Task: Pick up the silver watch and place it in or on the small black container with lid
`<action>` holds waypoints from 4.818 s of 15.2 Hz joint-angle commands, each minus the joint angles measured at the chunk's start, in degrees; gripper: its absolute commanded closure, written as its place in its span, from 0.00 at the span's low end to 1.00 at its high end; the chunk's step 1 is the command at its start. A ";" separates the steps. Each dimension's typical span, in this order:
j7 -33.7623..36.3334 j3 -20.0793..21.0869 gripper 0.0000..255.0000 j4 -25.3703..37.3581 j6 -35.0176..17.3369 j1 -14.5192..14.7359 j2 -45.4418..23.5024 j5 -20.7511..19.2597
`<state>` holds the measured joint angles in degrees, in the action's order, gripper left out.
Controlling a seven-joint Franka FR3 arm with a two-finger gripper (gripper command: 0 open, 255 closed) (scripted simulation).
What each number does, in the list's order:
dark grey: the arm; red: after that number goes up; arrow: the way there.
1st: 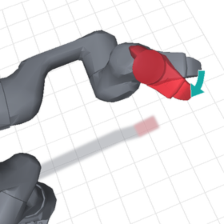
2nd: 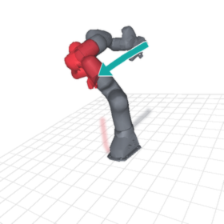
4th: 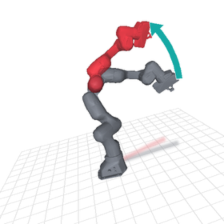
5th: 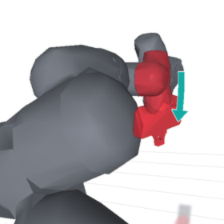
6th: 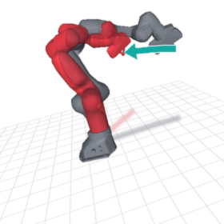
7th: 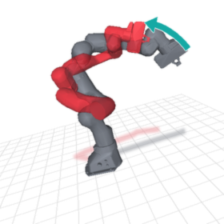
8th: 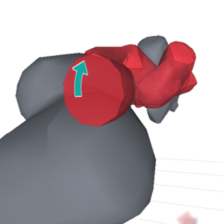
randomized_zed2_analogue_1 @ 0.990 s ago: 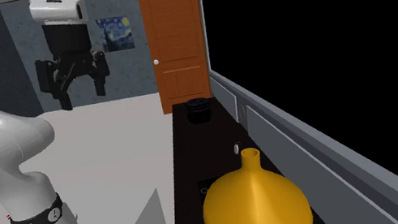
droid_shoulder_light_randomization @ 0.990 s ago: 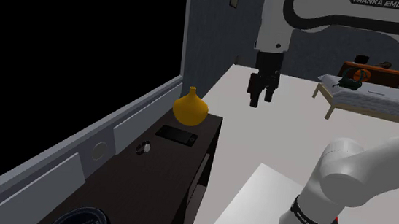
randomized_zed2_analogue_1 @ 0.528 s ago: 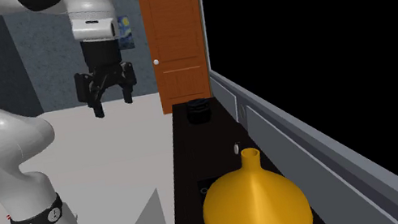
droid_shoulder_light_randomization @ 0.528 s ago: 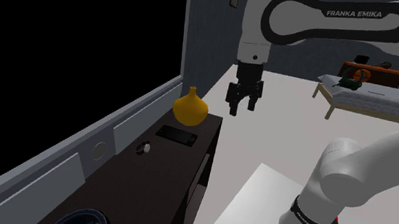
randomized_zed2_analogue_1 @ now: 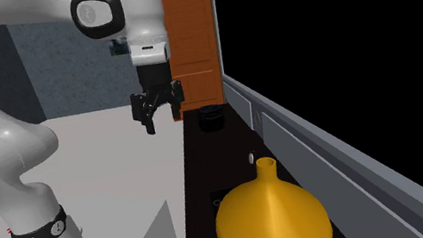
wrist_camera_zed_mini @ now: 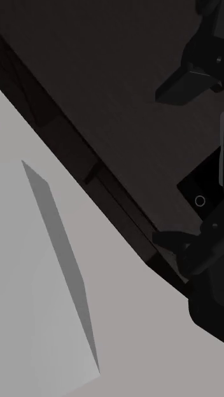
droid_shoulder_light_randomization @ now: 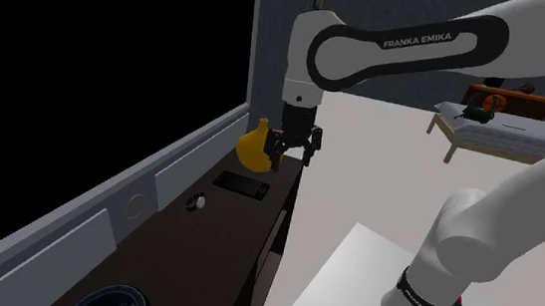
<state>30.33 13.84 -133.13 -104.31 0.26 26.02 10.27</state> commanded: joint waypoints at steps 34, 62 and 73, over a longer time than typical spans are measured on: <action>36.61 5.83 0.00 26.18 -24.29 2.22 -46.40 -17.60; 65.73 3.40 0.00 29.44 -22.67 5.73 -49.44 -6.84; 64.78 3.20 1.00 28.78 -22.10 5.06 -48.25 -6.43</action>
<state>95.11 17.23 -103.84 -123.44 5.44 -21.49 3.81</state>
